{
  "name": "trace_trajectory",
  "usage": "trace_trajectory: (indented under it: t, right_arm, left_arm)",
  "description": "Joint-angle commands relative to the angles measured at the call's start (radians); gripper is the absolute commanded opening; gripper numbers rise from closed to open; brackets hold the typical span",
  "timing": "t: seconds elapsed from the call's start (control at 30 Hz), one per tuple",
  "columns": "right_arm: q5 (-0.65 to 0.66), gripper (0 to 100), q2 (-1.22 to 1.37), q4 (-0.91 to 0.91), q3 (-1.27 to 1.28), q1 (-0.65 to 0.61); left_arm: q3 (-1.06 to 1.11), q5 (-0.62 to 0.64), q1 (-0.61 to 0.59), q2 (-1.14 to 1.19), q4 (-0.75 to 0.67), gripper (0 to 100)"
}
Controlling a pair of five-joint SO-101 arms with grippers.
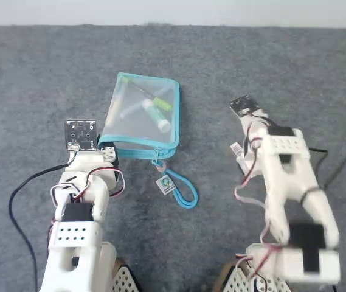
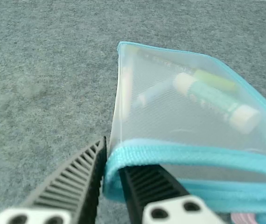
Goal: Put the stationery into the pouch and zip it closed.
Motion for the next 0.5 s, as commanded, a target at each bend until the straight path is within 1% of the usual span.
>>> trace_trajectory:
  t: [0.0,0.07,0.17,0.23,0.33,0.47]
  right_arm:
    - [0.046,0.7,-0.285,0.071,0.041,-0.033]
    - [0.043,0.7,-0.421,0.119,0.078,-0.096]
    - [0.035,0.7,-0.587,0.217,0.087,-0.209]
    - [-0.003,0.7,-0.665,0.272,0.077,-0.271]
    - [-0.012,0.7,-0.705,0.349,0.044,-0.357]
    - [-0.012,0.7,-0.687,0.374,0.028,-0.467]
  left_arm:
    - [-0.018,-0.009,0.009,-0.025,-0.034,1]
    - [-0.018,-0.008,0.026,-0.025,-0.034,1]
    - [-0.010,-0.009,0.092,-0.023,-0.032,1]
    - [0.001,-0.012,0.138,-0.023,-0.032,1]
    - [0.004,-0.012,0.199,-0.021,-0.032,1]
    - [0.004,-0.049,0.262,-0.017,-0.031,1]
